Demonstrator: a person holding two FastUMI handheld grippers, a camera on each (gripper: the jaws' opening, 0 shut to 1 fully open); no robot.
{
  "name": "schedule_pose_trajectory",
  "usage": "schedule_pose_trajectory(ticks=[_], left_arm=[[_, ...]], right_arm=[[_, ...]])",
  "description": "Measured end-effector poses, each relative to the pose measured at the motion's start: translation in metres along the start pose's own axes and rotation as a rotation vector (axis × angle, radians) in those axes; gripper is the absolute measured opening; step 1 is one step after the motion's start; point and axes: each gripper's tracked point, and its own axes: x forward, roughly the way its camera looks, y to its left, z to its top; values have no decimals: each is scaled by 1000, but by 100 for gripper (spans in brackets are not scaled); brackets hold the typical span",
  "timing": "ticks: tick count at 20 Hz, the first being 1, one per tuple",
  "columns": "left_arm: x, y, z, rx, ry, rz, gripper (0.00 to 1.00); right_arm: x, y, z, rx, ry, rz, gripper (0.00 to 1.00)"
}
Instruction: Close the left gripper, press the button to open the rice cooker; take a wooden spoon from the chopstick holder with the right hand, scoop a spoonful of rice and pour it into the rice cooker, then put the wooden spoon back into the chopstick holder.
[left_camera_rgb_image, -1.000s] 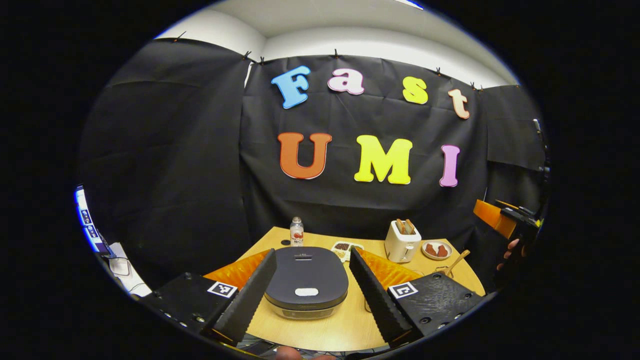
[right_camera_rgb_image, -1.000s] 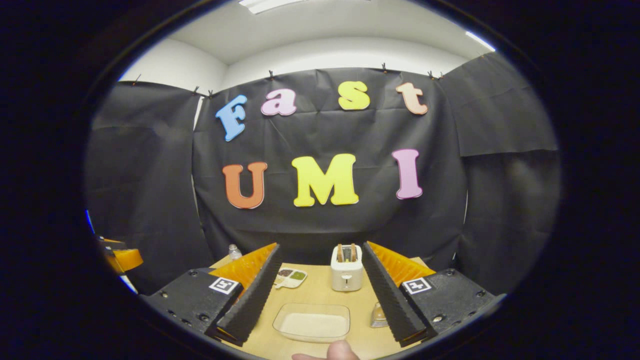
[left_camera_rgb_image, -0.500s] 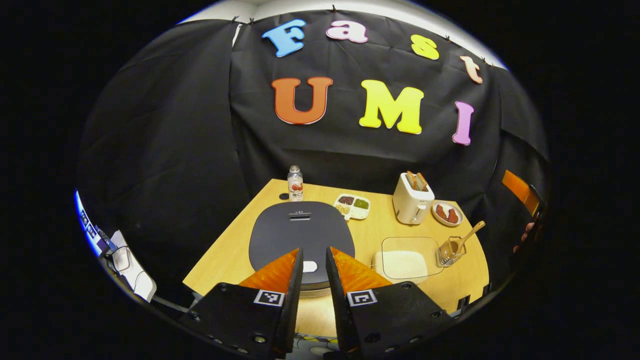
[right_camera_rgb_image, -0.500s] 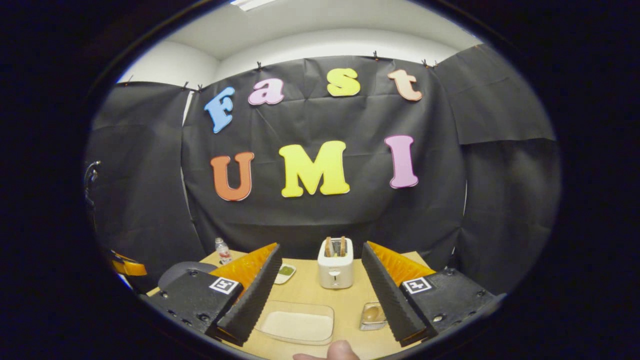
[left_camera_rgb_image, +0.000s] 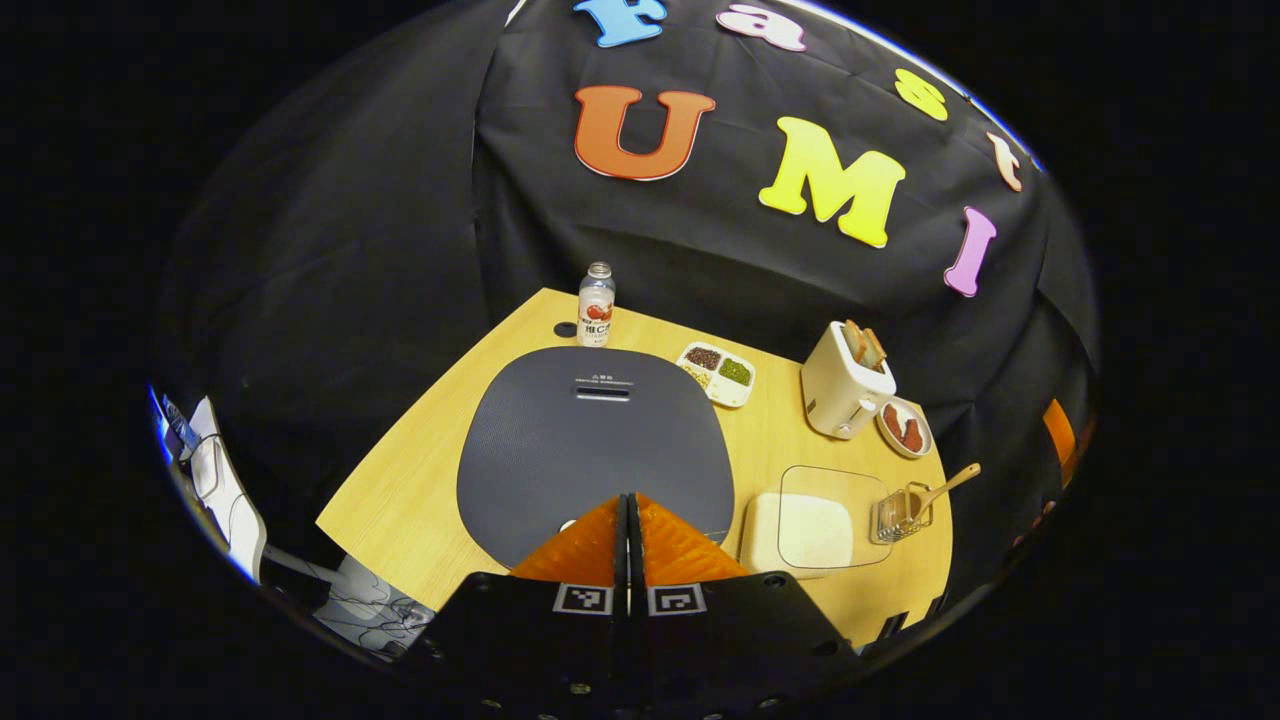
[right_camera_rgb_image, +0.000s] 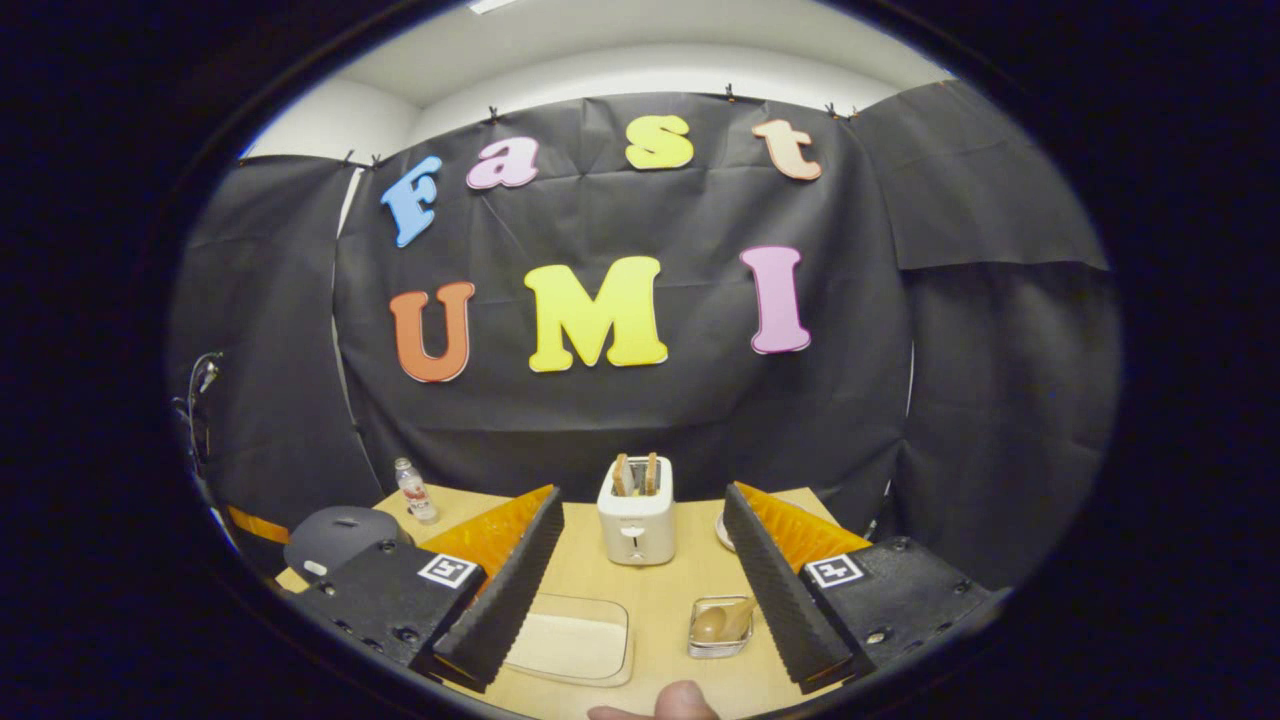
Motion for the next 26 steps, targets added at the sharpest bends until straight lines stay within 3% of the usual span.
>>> schedule_pose_trajectory(ticks=[1, 2, 3, 8, 12, 18, 20, 26], left_arm=[[7, 1, -5, 5, 23, 0, 0], [15, 2, -9, -1, 49, -8, 7], [19, 2, -12, -8, 65, -7, 0], [32, 6, -23, -47, 109, 7, 0], [32, 10, -37, 44, 151, 12, 0], [31, 8, -38, 15, 129, 45, 0], [28, 8, -28, -1, 79, 46, 0], [-27, 4, 92, -20, -331, 38, 0]], right_arm=[[1, -4, 0, 1, 1, -9, 100], [1, -6, 1, -1, 0, -16, 100], [1, -10, 2, 1, -5, -25, 100], [-2, -29, 6, 26, -19, -64, 100], [-3, -42, 9, 33, -28, -94, 100], [-7, -30, 13, 38, -18, -62, 100], [-11, -31, 25, 38, -43, -65, 100], [-25, -32, 55, 17, -105, -76, 100]])
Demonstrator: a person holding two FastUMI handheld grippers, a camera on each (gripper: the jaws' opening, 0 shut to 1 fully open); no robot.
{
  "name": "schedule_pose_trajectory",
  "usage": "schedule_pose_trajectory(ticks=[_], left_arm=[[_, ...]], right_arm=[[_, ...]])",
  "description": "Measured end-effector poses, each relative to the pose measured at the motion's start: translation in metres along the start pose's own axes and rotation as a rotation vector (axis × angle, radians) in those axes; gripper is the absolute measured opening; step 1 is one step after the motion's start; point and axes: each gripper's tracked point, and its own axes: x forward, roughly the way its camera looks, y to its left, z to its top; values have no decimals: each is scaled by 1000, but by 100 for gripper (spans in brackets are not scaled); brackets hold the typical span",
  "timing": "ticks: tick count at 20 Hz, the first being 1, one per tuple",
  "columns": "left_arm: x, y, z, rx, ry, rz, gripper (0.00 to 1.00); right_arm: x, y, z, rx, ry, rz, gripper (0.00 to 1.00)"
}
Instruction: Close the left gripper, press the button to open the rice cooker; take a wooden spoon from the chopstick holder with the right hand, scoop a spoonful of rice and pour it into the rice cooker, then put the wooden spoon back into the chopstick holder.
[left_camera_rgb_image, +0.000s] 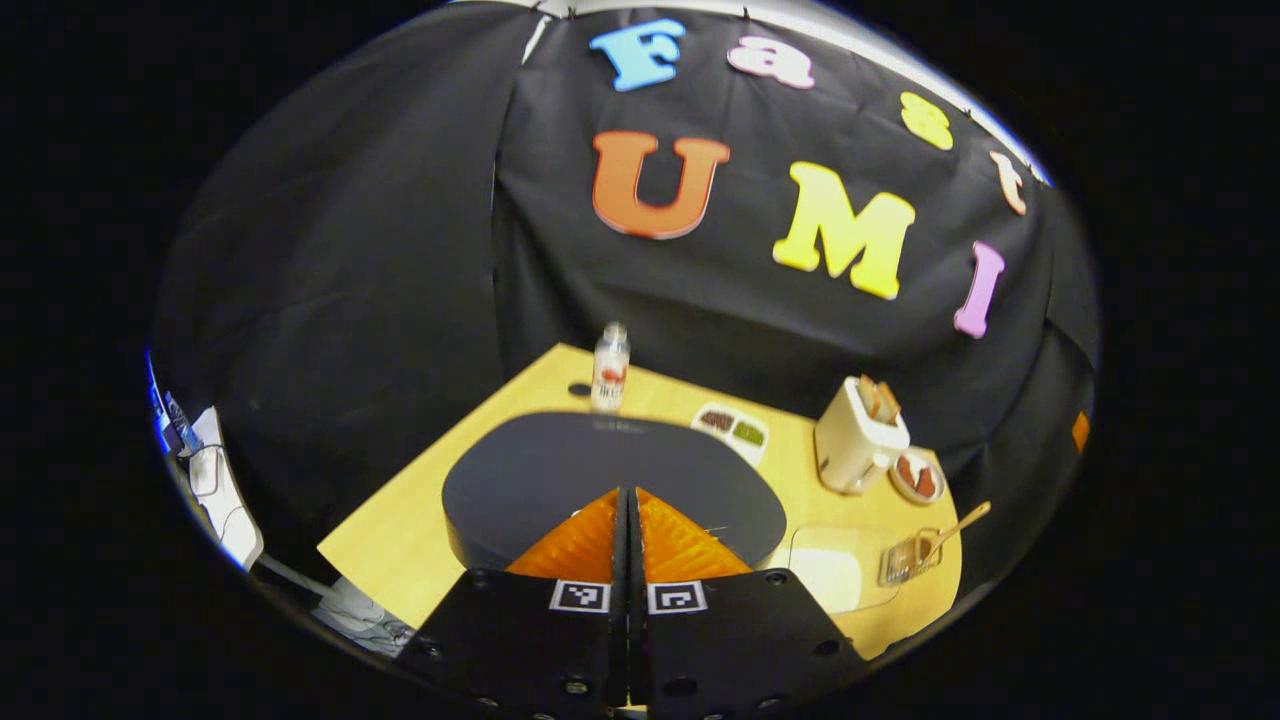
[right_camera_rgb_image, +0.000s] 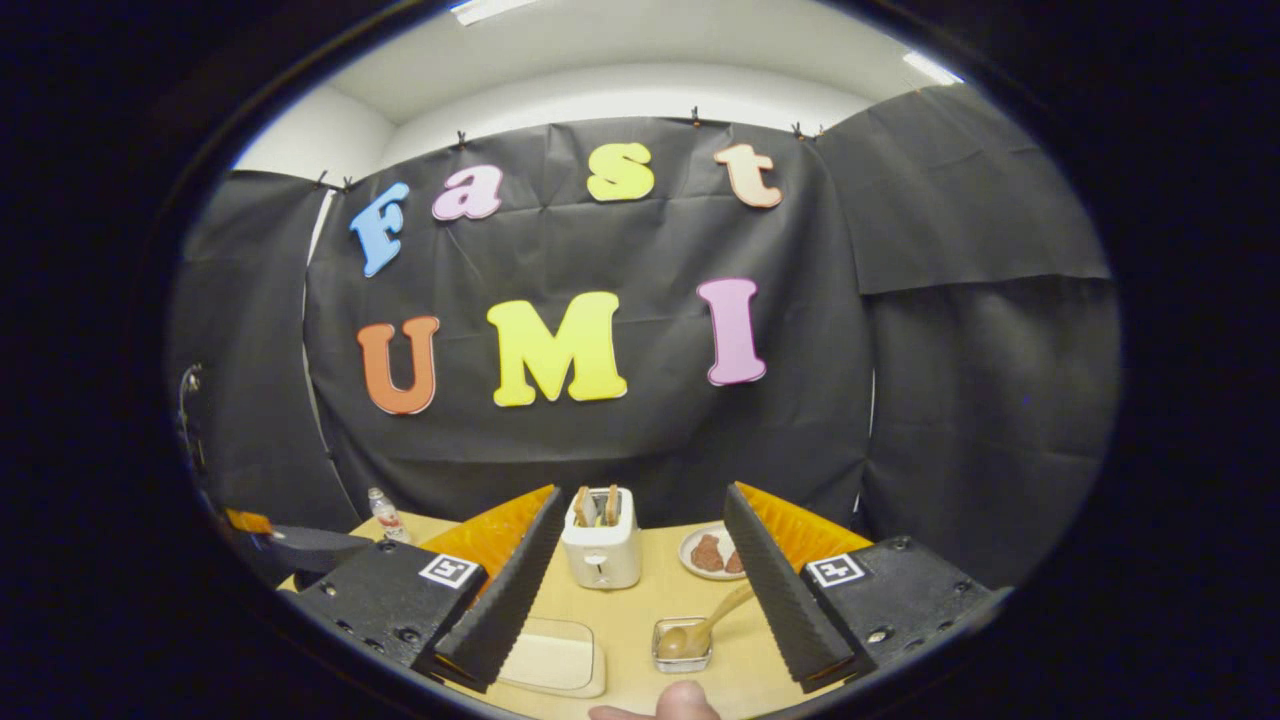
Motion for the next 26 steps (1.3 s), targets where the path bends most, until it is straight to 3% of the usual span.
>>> schedule_pose_trajectory(ticks=[2, 5, 6, 7, 8, 12, 13, 18, 19, 20, 23, 24, 25, 26], left_arm=[[0, 3, 34, 52, -91, 2, 1], [-4, -8, 75, 11, -195, -41, 1], [-9, -11, 83, -8, -226, -62, 19], [-13, -13, 91, -2, -255, -75, 11], [-15, -11, 96, 17, -285, -78, 16], [-39, -3, 103, 41, -361, -51, 89], [-48, -4, 101, 40, -374, -49, 94], [-87, -13, 86, 142, -432, -57, 94], [-89, -17, 80, 160, -426, -58, 83], [-94, -24, 74, 174, -424, -67, 94], [-110, -48, 65, 175, -440, -109, 94], [-115, -53, 60, 174, -442, -114, 84], [-118, -58, 54, 175, -443, -116, 94], [-121, -65, 50, 175, -439, -119, 94]], right_arm=[[-4, 3, 4, 4, -14, 2, 100], [-12, 8, 7, 1, -14, 1, 100], [-16, 10, 9, 9, -19, 2, 100], [-18, 12, 8, 18, -22, 7, 100], [-20, 15, 7, 26, -20, 13, 100], [-30, 23, -10, 22, 37, 24, 100], [-34, 24, -11, 19, 39, 25, 100], [-56, 17, -39, 9, 100, 30, 100], [-58, 13, -49, -2, 126, 26, 100], [-59, 8, -60, -20, 154, 18, 100], [-53, -7, -88, -61, 213, 8, 100], [-47, -10, -96, -64, 223, 15, 100], [-40, -15, -103, -65, 228, 21, 100], [-32, -21, -110, -65, 231, 29, 100]])
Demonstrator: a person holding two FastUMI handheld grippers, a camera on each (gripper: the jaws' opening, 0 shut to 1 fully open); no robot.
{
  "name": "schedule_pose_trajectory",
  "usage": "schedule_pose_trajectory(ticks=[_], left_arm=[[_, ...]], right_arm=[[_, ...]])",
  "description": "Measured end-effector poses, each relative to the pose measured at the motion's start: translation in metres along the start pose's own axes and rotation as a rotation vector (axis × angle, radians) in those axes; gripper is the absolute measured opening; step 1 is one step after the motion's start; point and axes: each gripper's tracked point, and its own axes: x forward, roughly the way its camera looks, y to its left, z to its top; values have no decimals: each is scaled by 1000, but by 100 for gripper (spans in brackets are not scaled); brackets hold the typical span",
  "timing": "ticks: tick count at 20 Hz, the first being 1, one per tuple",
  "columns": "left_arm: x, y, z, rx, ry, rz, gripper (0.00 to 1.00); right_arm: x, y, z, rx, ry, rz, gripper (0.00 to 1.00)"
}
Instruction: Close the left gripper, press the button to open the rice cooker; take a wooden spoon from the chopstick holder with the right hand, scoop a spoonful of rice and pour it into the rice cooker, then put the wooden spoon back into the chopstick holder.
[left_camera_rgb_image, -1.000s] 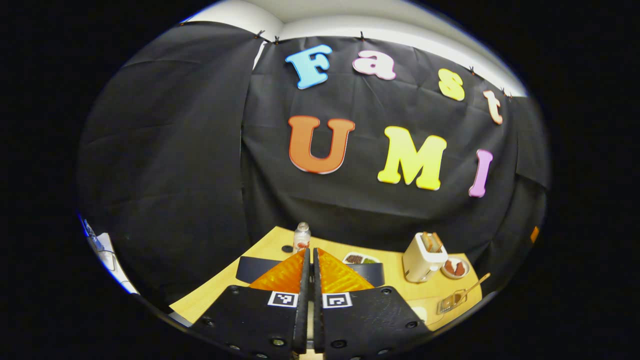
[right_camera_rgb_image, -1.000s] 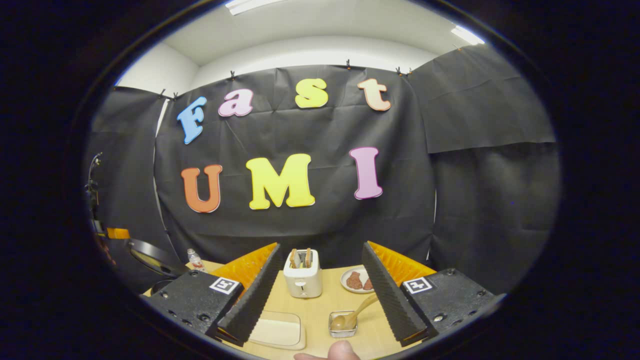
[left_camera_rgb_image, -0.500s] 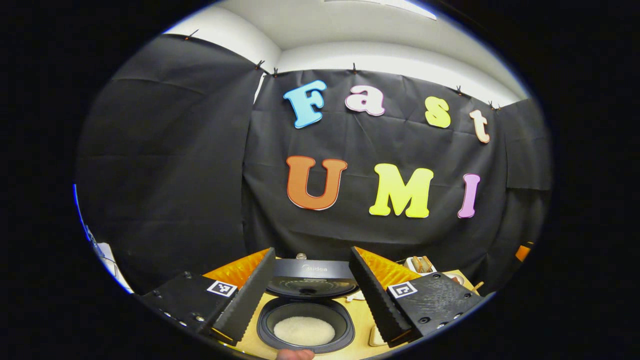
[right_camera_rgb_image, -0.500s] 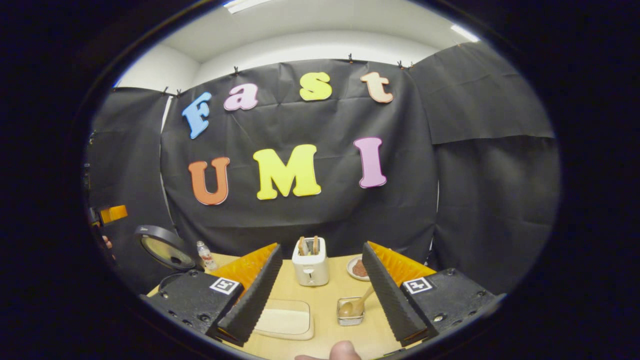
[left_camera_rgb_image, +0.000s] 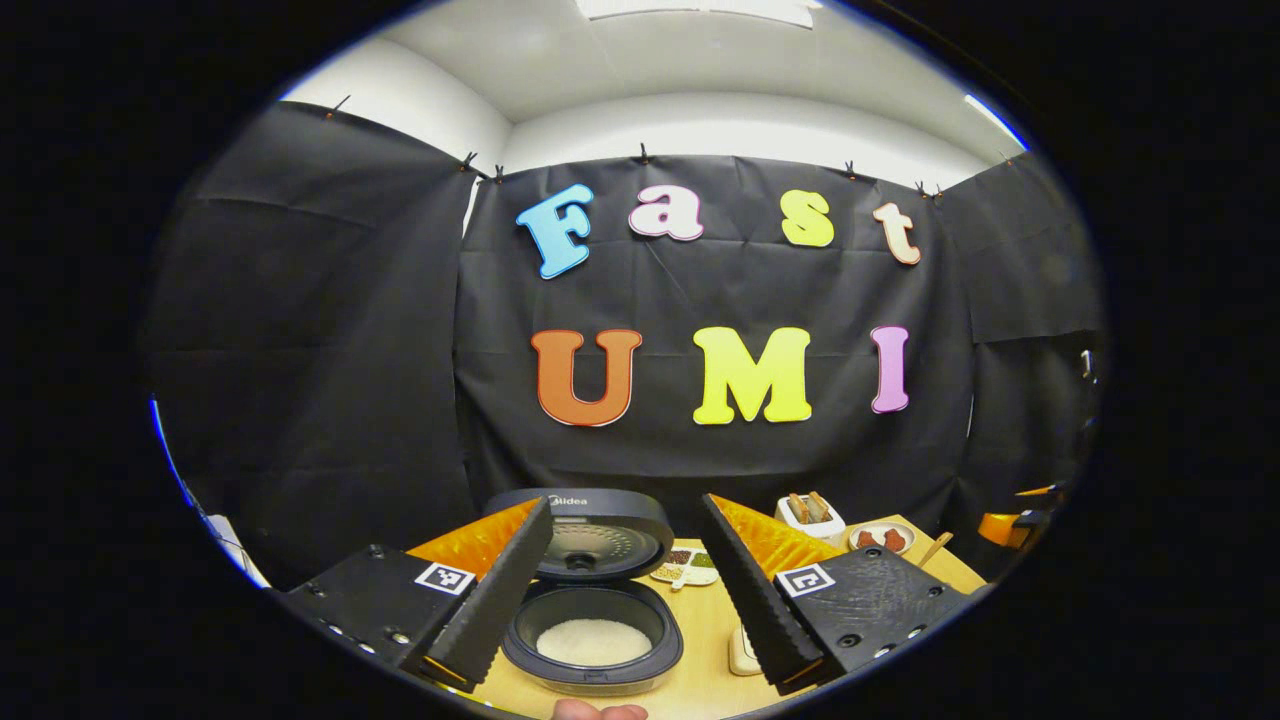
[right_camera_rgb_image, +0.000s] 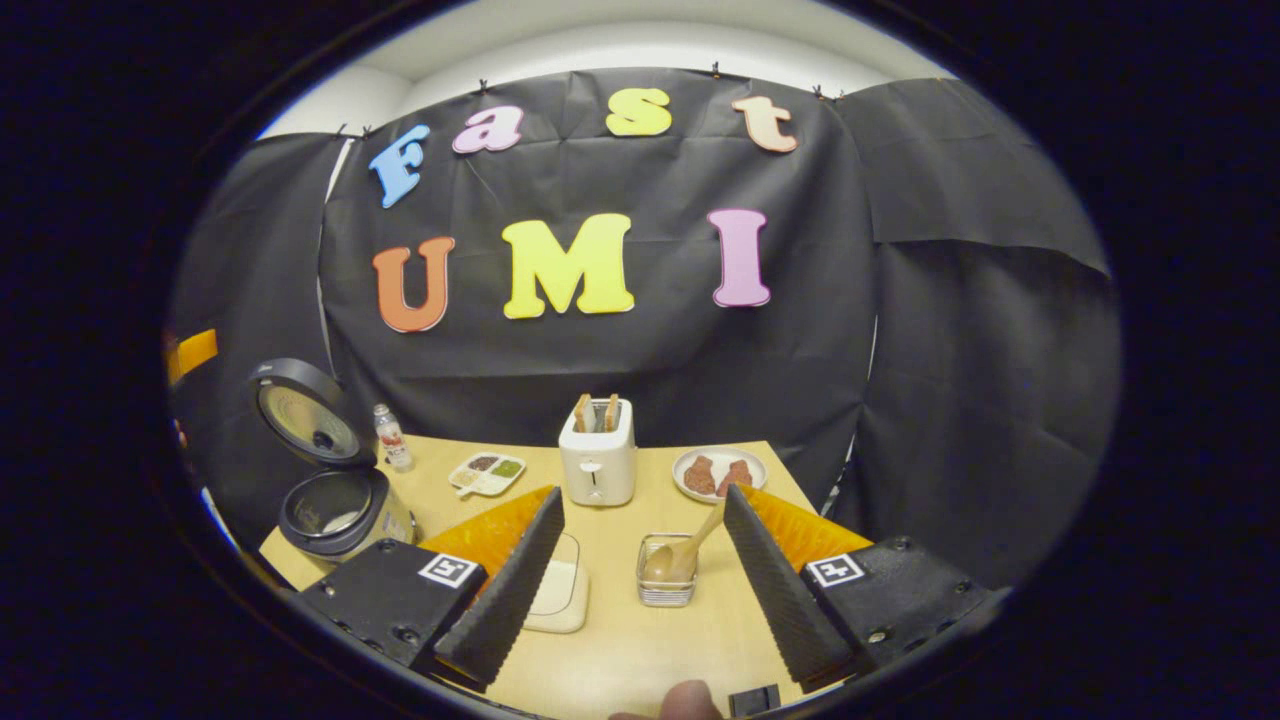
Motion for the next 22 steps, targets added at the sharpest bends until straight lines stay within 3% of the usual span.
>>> schedule_pose_trajectory(ticks=[4, 9, 10, 11, 13, 14, 15, 19, 20, 21, 22], left_arm=[[1, -23, -14, 35, 52, -18, 94], [30, -36, -16, 29, 75, 13, 94], [36, -36, -21, 26, 86, 28, 84], [42, -38, -25, 27, 97, 38, 94], [54, -46, -28, 30, 112, 44, 95], [61, -49, -32, 33, 123, 45, 94], [67, -52, -35, 36, 131, 48, 94], [78, -61, -43, 34, 160, 65, 95], [79, -62, -44, 32, 168, 67, 94], [81, -63, -46, 34, 173, 70, 95], [82, -62, -47, 37, 178, 72, 95]], right_arm=[[42, -25, -34, 3, 72, 13, 100], [104, -56, -81, 102, 192, -4, 100], [116, -60, -88, 126, 208, -2, 100], [129, -62, -96, 146, 229, 6, 100], [154, -68, -111, 190, 274, 15, 99], [162, -71, -118, 216, 303, 17, 92], [170, -71, -124, 247, 326, 24, 94], [194, -69, -138, 292, 376, 72, 73], [194, -68, -138, 289, 378, 80, 58], [197, -68, -136, 285, 378, 87, 54], [200, -66, -136, 285, 376, 95, 42]])
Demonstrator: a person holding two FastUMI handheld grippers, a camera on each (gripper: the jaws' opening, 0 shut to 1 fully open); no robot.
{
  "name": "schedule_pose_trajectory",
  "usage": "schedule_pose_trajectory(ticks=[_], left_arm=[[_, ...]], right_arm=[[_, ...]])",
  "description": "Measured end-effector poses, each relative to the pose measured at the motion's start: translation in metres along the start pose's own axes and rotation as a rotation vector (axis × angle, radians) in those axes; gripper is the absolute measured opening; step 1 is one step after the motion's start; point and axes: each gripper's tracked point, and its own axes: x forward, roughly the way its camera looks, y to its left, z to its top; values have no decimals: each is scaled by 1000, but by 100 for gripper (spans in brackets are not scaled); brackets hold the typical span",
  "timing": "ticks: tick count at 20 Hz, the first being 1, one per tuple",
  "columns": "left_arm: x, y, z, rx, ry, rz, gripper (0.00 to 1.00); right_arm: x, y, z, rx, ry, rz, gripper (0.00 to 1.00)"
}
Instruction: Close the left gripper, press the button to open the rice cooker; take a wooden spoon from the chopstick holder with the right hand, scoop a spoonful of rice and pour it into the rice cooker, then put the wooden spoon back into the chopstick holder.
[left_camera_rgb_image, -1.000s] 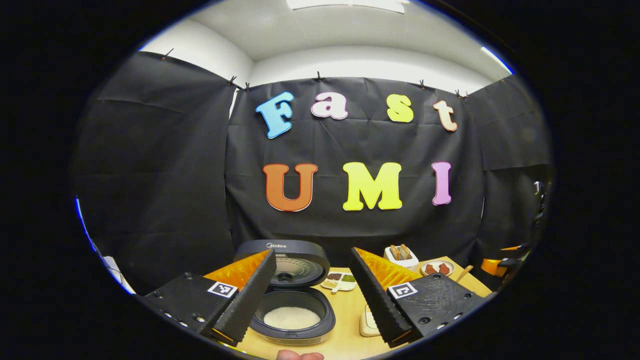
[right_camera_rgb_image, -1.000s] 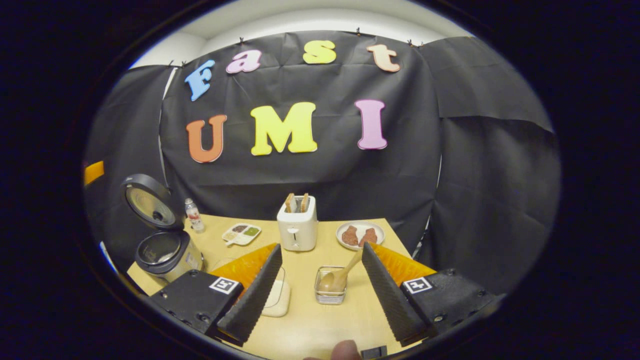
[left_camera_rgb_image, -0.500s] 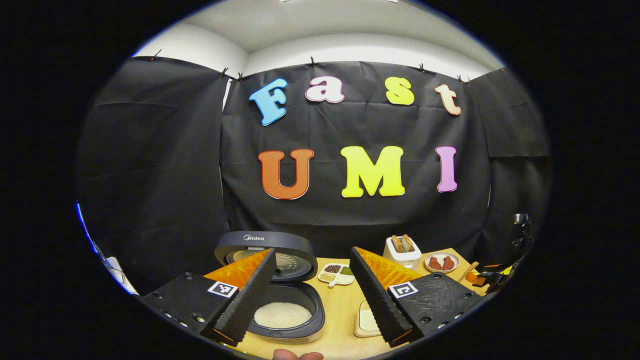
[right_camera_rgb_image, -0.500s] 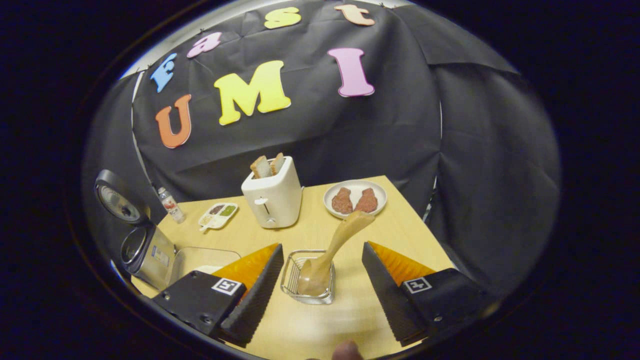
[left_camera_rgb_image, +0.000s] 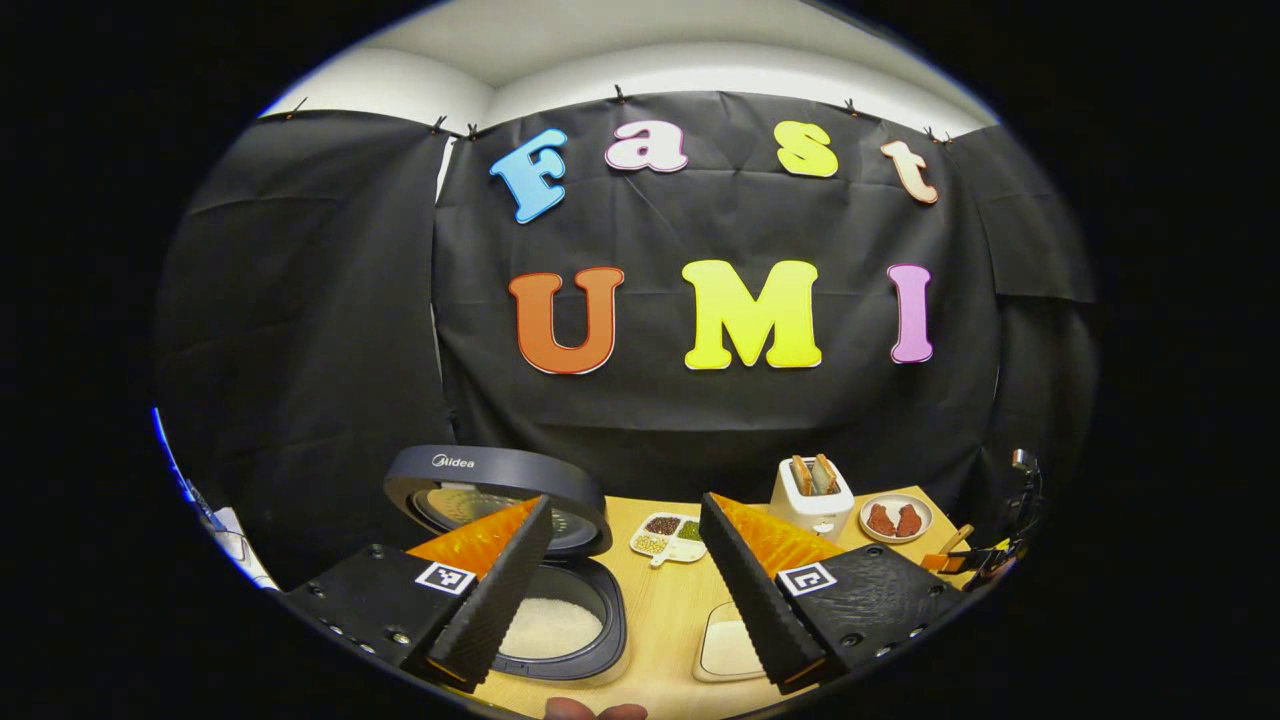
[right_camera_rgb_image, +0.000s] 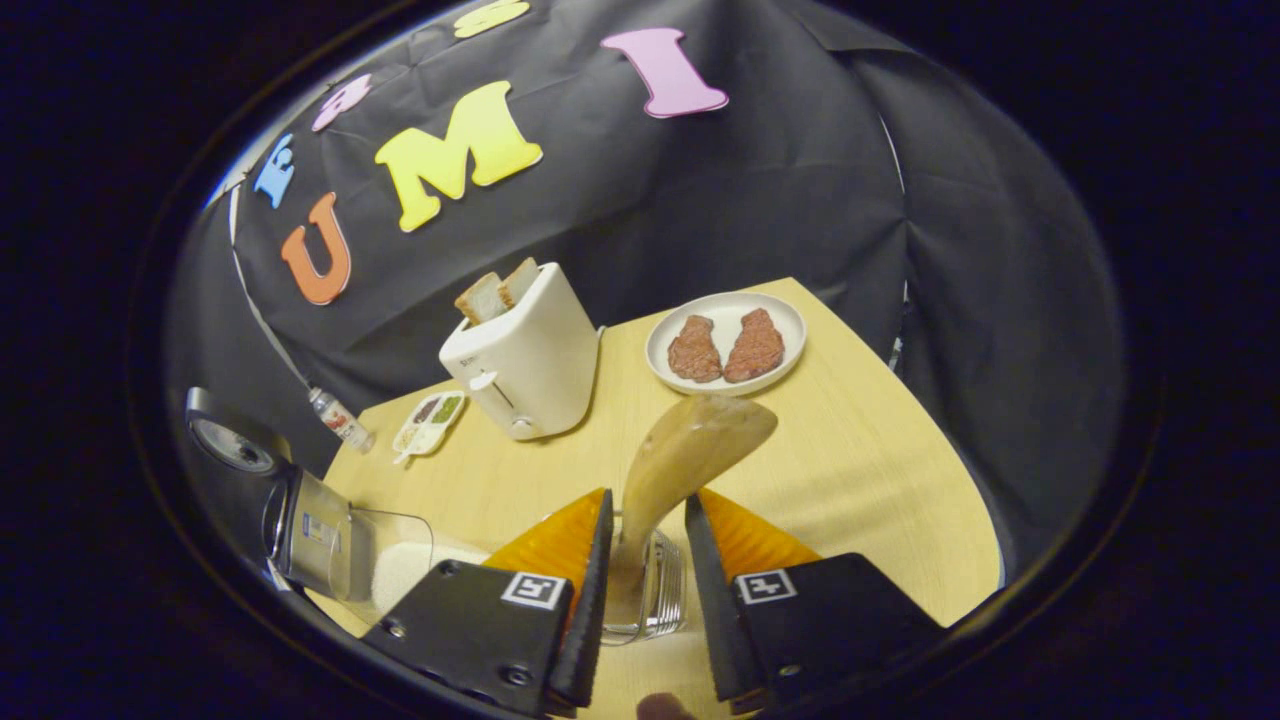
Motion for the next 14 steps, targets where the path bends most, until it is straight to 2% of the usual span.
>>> schedule_pose_trajectory(ticks=[1, 2, 4, 8, 12, 14], left_arm=[[2, 1, 0, 1, 5, 1, 95], [0, 3, -5, 3, 18, 5, 95], [-2, 11, -6, -1, 21, 12, 96], [-7, 21, -8, -28, 17, -1, 96], [-16, 36, -6, -27, -6, -34, 96], [-20, 44, -5, -38, -18, -51, 96]], right_arm=[[0, 3, 1, 4, 0, 7, 43], [-3, 5, 0, 10, 1, 13, 30], [-6, 10, -1, 23, 3, 19, 18], [-27, 19, 5, 31, -20, -2, 11], [-65, 38, 40, 10, -114, -30, 9], [-87, 60, 58, -19, -165, -36, 9]])
